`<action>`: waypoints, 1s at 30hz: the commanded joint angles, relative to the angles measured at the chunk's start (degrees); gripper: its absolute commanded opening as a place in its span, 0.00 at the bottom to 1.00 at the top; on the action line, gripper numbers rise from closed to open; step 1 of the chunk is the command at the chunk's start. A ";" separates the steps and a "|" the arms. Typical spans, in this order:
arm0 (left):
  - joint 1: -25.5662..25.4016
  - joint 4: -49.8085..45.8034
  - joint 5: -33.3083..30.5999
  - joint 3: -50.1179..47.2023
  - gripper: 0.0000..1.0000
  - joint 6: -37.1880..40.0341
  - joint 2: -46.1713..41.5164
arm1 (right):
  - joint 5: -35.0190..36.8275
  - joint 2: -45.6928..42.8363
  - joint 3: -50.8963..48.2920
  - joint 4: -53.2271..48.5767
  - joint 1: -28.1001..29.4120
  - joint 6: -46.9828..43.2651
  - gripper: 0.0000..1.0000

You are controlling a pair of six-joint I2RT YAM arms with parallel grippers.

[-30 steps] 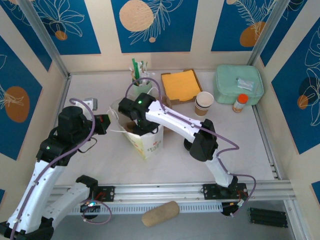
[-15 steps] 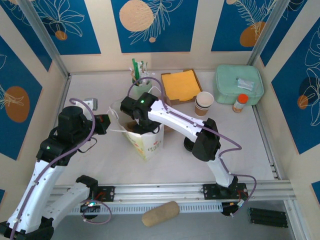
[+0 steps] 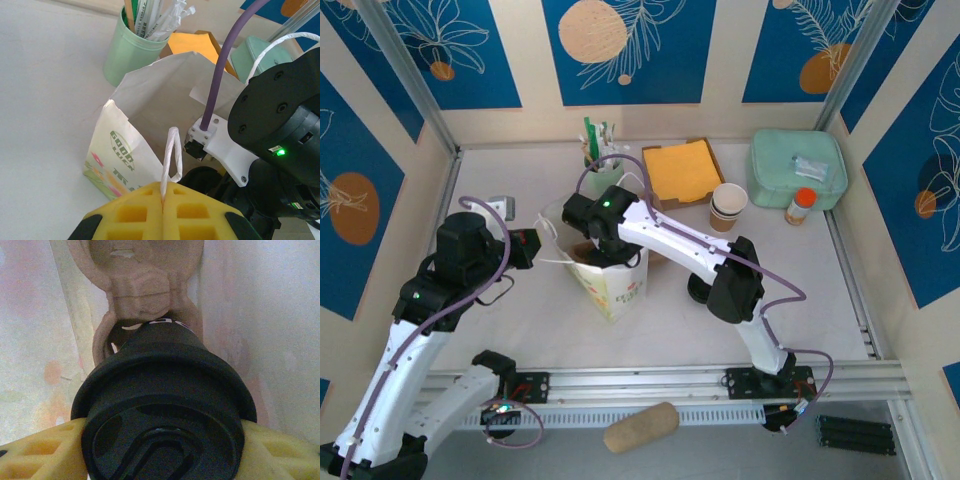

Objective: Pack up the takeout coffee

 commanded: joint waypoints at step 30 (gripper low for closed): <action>-0.19 -0.19 -1.19 -1.17 0.00 -1.03 -0.01 | -5.92 -0.14 3.64 -0.62 -0.99 1.21 0.46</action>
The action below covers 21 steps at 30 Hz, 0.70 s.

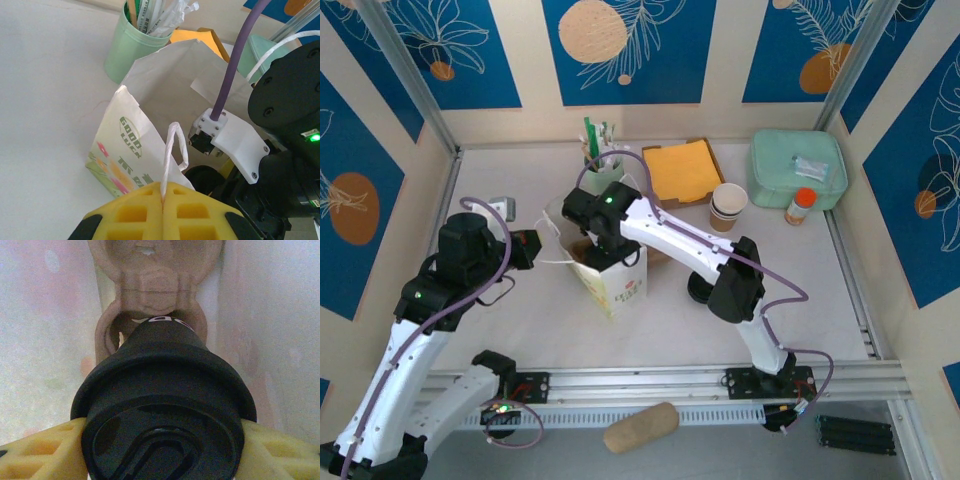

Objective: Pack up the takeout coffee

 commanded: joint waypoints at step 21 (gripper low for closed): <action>-0.21 -1.03 -1.10 -0.37 0.00 -0.40 0.46 | -3.20 -0.16 -6.37 3.90 -1.09 0.71 0.46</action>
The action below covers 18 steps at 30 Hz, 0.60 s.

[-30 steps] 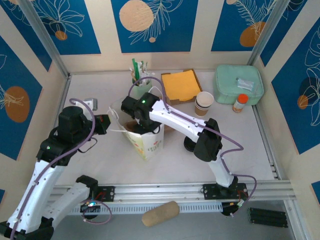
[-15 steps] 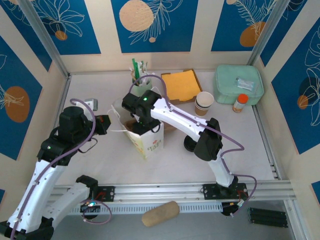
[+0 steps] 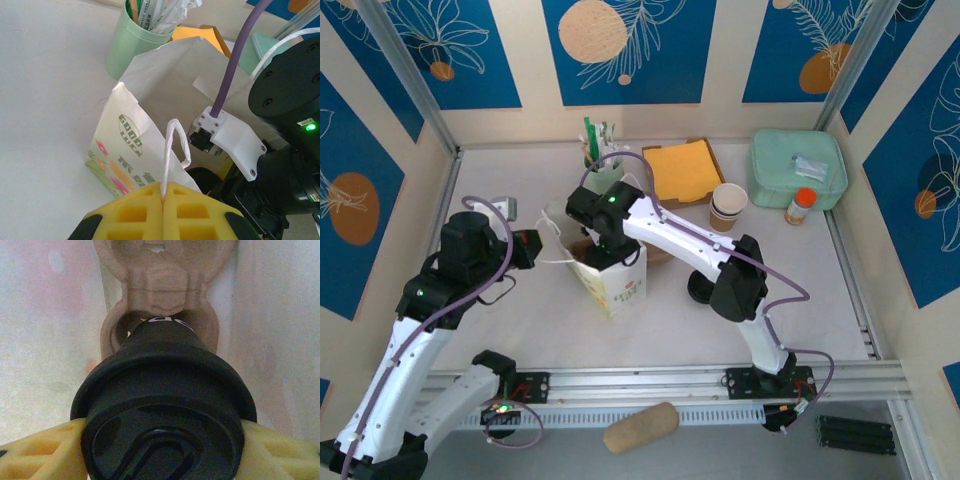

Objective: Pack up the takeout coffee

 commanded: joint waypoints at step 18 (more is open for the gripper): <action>-0.19 -0.83 -1.32 -0.55 0.00 -0.55 -0.24 | 1.46 0.54 -6.69 3.36 -0.07 0.95 0.46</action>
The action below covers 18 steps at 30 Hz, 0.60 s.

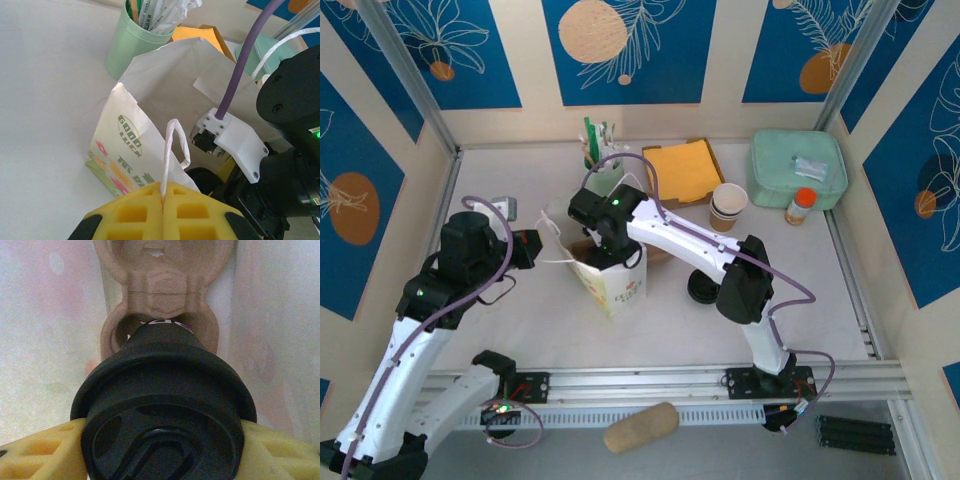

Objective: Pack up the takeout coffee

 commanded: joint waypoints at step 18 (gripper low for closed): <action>-0.19 -0.62 -0.99 -0.38 0.00 -0.68 -0.40 | 0.73 2.46 -2.10 -0.20 -0.04 0.75 0.46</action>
